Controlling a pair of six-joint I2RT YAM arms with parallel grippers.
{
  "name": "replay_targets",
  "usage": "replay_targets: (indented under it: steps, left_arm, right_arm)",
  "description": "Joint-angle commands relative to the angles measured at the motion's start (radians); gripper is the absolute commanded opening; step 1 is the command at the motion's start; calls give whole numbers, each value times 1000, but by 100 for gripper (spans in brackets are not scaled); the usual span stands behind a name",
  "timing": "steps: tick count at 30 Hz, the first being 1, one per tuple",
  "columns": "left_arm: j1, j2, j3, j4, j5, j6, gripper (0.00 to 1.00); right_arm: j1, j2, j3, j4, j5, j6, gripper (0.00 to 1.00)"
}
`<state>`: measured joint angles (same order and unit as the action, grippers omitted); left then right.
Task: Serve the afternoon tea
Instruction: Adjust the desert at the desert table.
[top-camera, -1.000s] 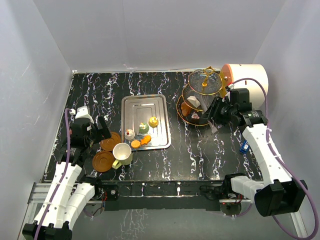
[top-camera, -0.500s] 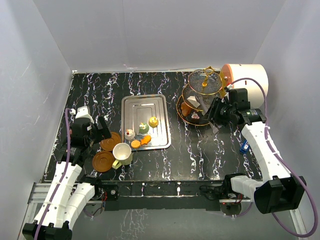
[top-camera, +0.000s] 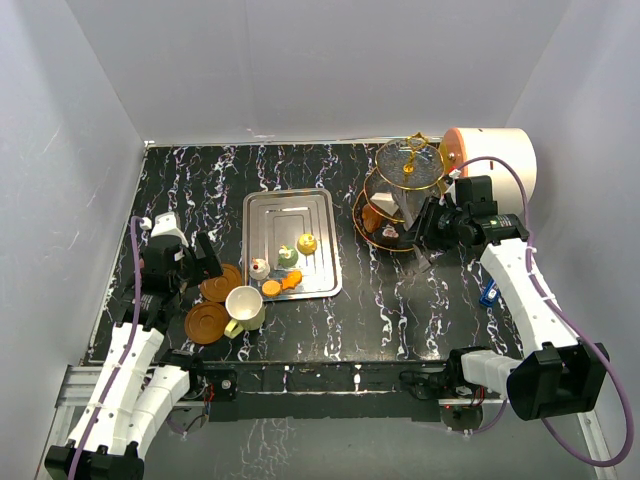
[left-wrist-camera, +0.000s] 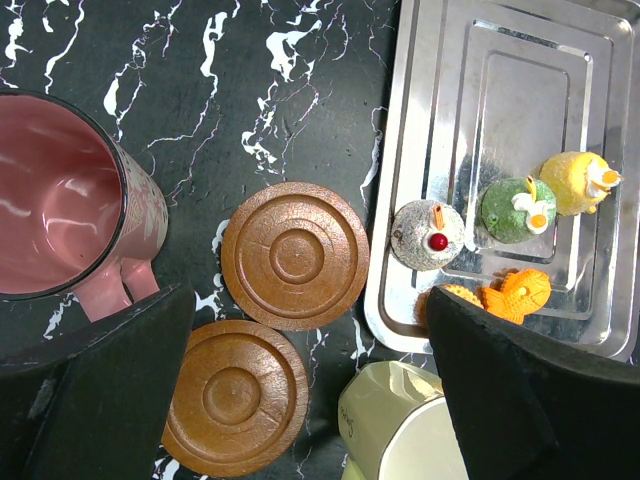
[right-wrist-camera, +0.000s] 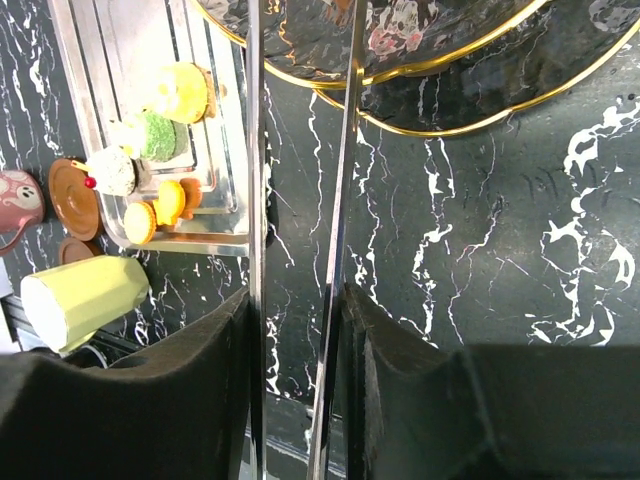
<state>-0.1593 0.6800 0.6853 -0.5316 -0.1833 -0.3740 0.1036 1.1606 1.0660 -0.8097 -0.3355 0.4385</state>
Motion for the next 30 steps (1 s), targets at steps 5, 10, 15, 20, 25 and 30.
replay_targets:
  steps: [5,10,15,20,25,30]
  left_arm:
    - [-2,-1,15,1,5,10,99]
    - [-2,0,14,2,8,12,99]
    - [-2,-1,15,2,11,12,99]
    - [-1,-1,14,4,14,14,99]
    - [-2,-2,14,5,14,14,99]
    - [-2,-2,14,6,18,15,99]
  right_arm:
    - [-3,-23,75,15,-22,-64,25]
    - [-3,-43,118,-32,48,-125,23]
    - [-2,-63,133,-75,136,-180,23]
    - [-2,-77,126,-92,144,-206,23]
    - [-1,-104,118,-89,233,-203,22]
    - [0,-114,101,-69,274,-200,23]
